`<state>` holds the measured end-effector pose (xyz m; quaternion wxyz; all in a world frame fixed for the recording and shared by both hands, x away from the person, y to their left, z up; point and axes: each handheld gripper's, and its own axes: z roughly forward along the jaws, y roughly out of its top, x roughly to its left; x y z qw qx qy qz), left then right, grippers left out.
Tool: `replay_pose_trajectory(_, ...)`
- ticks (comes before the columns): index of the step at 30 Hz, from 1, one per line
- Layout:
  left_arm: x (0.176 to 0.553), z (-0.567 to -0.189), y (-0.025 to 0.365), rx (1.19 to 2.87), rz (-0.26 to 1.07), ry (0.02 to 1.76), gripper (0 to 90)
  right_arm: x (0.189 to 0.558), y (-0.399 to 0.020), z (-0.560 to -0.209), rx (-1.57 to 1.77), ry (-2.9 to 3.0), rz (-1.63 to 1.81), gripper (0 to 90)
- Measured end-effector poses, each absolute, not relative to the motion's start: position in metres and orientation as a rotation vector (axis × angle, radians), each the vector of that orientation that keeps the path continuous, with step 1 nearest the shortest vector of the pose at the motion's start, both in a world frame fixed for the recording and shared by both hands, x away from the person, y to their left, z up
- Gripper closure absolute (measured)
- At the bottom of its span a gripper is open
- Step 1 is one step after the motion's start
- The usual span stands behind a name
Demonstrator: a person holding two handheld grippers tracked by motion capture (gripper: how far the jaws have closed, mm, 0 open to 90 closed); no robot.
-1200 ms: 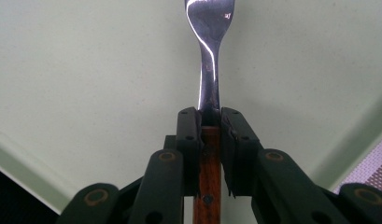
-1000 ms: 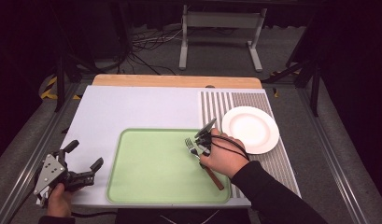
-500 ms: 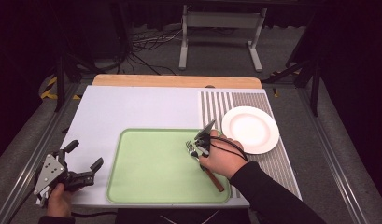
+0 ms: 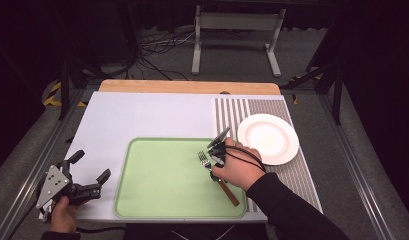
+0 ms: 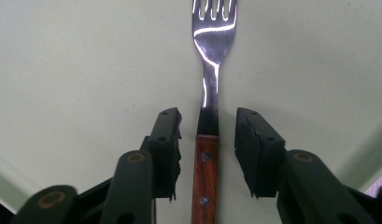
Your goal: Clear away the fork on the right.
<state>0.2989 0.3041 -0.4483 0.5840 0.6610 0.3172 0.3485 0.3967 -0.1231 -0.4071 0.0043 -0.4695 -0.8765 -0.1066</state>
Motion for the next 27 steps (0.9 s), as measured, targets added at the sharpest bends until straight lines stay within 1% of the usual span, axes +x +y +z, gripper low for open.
replay_pose_trajectory(2,0.299,-0.448,0.304,1.543,0.813,0.740,0.0,0.397,-0.123,-0.405,-1.452,-2.761,-0.369,52.7)
replay_pose_trajectory(3,0.299,-0.448,0.304,1.543,0.813,0.739,0.0,0.397,-0.123,-0.405,-1.433,-2.782,-0.405,48.2)
replay_pose_trajectory(4,0.299,-0.448,0.304,1.543,0.813,0.739,0.0,0.397,-0.123,-0.405,-1.433,-2.782,-0.405,48.2)
replay_pose_trajectory(6,0.299,-0.448,0.304,1.543,0.813,0.740,0.0,0.397,-0.123,-0.401,-1.346,-2.848,-0.518,44.1)
replay_pose_trajectory(7,0.299,-0.448,0.304,1.543,0.813,0.740,0.0,0.397,-0.123,-0.401,-1.346,-2.848,-0.518,44.1)
replay_pose_trajectory(8,0.299,-0.448,0.304,1.542,0.813,0.739,0.0,0.398,-0.123,-0.400,-1.262,-2.899,-0.602,42.0)
replay_pose_trajectory(10,0.299,-0.448,0.304,1.542,0.814,0.738,0.0,0.398,-0.122,-0.399,-1.223,-2.914,-0.639,42.2)
replay_pose_trajectory(14,0.299,-0.448,0.304,1.541,0.815,0.738,0.0,0.400,-0.120,-0.399,-0.957,-2.981,-0.770,61.9)
replay_pose_trajectory(16,0.299,-0.448,0.304,1.541,0.815,0.738,0.0,0.400,-0.120,-0.399,-0.893,-2.994,-0.810,70.2)
replay_pose_trajectory(17,0.299,-0.448,0.304,1.542,0.814,0.739,0.0,0.401,-0.121,-0.400,-0.858,-2.999,-0.842,75.8)
replay_pose_trajectory(19,0.299,-0.448,0.304,1.542,0.813,0.738,0.0,0.402,-0.121,-0.401,-0.825,-3.007,-0.867,81.0)
replay_pose_trajectory(20,0.299,-0.448,0.304,1.543,0.813,0.738,0.0,0.403,-0.122,-0.402,-0.810,-3.003,-0.884,85.3)
replay_pose_trajectory(22,0.299,-0.448,0.304,1.541,0.815,0.737,0.0,0.405,-0.123,-0.405,-0.775,-3.010,-0.901,89.5)
replay_pose_trajectory(27,0.299,-0.448,0.304,1.541,0.815,0.736,0.0,0.410,-0.126,-0.415,-0.703,-3.020,-0.911,89.9)
